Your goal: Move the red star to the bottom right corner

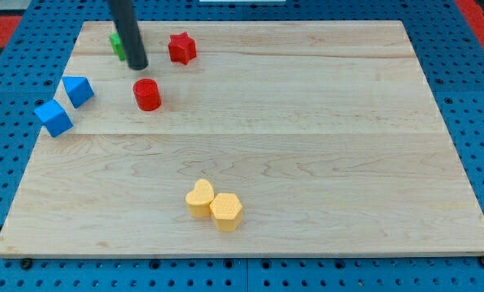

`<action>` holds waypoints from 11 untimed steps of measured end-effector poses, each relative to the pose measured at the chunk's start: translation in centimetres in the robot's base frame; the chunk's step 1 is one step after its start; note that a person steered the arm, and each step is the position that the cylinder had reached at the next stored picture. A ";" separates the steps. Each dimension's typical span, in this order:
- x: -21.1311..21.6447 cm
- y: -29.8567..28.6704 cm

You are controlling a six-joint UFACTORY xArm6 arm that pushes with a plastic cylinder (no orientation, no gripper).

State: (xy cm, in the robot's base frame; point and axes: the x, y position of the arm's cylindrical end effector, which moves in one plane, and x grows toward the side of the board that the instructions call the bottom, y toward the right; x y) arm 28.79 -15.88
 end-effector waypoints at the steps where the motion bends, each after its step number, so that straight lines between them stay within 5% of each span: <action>1: -3.9 2.5; 2: -5.2 5.2; 4: 3.2 13.4; 6: 7.3 23.5; 11: 21.6 27.9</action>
State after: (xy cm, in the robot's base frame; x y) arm 50.35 11.97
